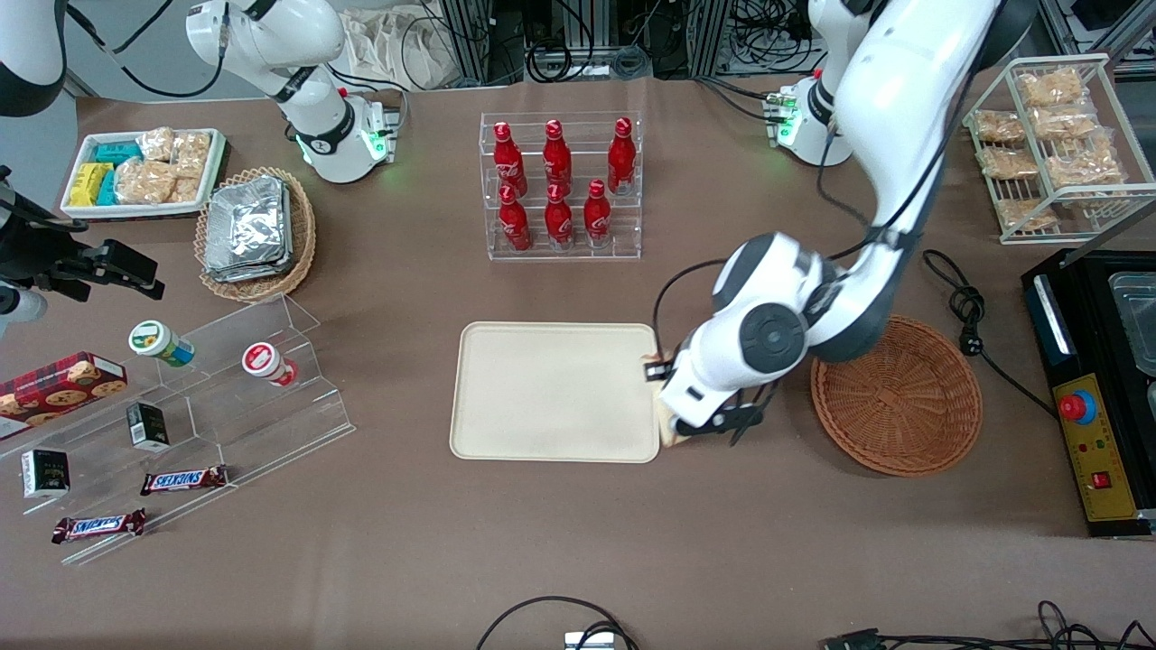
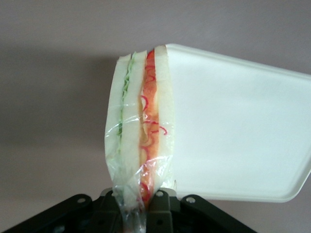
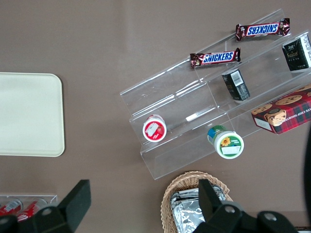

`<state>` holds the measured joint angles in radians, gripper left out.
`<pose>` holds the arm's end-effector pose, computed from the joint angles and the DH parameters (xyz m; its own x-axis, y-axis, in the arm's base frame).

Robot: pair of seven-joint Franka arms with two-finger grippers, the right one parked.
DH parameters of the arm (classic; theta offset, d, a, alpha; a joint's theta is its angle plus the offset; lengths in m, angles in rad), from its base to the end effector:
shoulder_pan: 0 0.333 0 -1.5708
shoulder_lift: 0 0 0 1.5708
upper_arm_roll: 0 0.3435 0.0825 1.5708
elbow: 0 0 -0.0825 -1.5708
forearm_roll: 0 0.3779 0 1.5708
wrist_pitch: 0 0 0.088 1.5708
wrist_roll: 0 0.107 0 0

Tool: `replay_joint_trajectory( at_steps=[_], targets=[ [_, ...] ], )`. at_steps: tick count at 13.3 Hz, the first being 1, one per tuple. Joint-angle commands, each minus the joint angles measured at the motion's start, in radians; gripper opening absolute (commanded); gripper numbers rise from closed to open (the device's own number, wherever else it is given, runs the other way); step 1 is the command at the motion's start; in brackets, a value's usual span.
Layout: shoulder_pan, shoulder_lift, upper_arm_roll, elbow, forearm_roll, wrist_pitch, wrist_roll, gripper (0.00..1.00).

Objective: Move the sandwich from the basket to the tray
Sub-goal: 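Lift the sandwich out of the basket and carry it toward the beige tray, then lower the sandwich onto the tray and open the left gripper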

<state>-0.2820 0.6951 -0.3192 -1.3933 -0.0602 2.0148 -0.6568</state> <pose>0.6304 -0.3736 0.3349 0.9721 0.1286 -0.1963 0.1624 -0.9724 0.1676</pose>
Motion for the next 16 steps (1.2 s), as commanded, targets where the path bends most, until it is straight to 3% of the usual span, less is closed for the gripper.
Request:
replay_joint_trajectory(
  at_steps=[1,6,7,8,9,16],
  targets=[
    [-0.054,0.119,0.009,0.089,0.02,0.042,-0.017,0.0],
    [-0.092,0.146,0.009,0.077,0.042,0.033,-0.024,0.0],
    [-0.092,0.147,0.009,0.071,0.039,0.029,-0.023,0.16],
    [-0.089,0.146,0.009,0.069,0.03,0.028,-0.026,0.77],
    [-0.089,0.143,0.009,0.069,0.037,0.016,-0.029,1.0],
    [-0.071,0.041,0.032,0.071,0.039,-0.195,-0.027,1.0]
  ],
)
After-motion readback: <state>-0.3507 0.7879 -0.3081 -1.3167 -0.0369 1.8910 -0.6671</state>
